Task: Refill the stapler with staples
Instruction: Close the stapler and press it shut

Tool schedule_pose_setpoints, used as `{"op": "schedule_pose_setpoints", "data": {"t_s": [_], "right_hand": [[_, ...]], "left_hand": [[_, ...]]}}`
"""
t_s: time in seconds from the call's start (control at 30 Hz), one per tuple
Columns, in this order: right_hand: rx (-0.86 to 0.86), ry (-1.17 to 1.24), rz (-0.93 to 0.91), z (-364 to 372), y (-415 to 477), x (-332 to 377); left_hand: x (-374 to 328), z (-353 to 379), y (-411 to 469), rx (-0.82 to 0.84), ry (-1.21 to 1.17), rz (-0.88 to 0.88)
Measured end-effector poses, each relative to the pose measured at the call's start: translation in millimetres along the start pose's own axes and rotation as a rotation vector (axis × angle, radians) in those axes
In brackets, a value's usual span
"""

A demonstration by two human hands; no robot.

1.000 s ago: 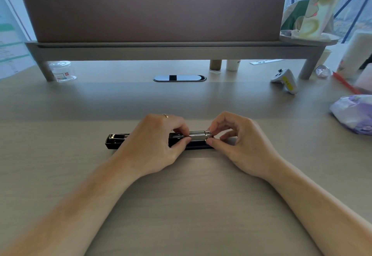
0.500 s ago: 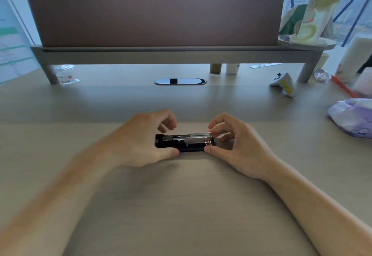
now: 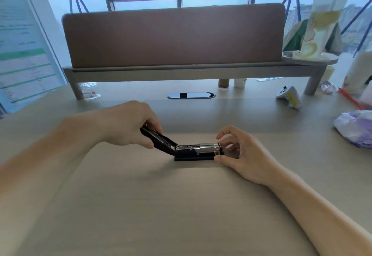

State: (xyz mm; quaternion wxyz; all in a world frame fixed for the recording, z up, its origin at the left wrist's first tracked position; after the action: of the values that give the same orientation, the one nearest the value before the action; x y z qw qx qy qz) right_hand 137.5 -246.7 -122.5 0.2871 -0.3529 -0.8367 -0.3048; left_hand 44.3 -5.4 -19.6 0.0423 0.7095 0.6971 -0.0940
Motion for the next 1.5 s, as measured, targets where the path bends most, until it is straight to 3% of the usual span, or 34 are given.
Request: {"op": "schedule_pose_setpoints", "data": {"t_s": [0.17, 0.47, 0.67, 0.8, 0.97, 1.5], "right_hand": [[0.004, 0.004, 0.006, 0.4, 0.1, -2.1], [0.001, -0.055, 0.010, -1.6, -0.3, 0.9], [-0.006, -0.049, 0.020, -2.6, -1.5, 2.3], [0.003, -0.026, 0.039, -1.9, -1.2, 2.7], [-0.002, -0.019, 0.039, -2.4, -2.4, 3.6], [0.006, -0.039, 0.053, -2.1, -2.9, 5.0]], "left_hand": [[-37.3, -23.4, 14.6, -0.131, -0.121, 0.105], [-81.0, 28.9, 45.0, -0.102, -0.330, 0.180], [-85.8, 50.3, 54.0, -0.046, -0.292, 0.157], [-77.7, 61.4, 63.5, -0.035, -0.437, -0.001], [-78.4, 81.3, 72.7, -0.103, -0.398, -0.119], [-83.4, 81.2, 70.0, -0.247, -0.408, -0.053]]}}
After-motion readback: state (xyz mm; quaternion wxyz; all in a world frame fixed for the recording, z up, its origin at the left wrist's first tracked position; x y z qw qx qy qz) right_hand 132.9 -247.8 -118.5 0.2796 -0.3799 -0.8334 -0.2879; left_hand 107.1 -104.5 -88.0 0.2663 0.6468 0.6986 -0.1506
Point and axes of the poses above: each hand's wrist, its own y-axis towards the middle knuckle, its own z-axis out of the palm, x = y × z, the point moved 7 cm from there along y, towards the middle knuckle, and after that the axes turned 6 degrees about -y, right-handed, at the moved point
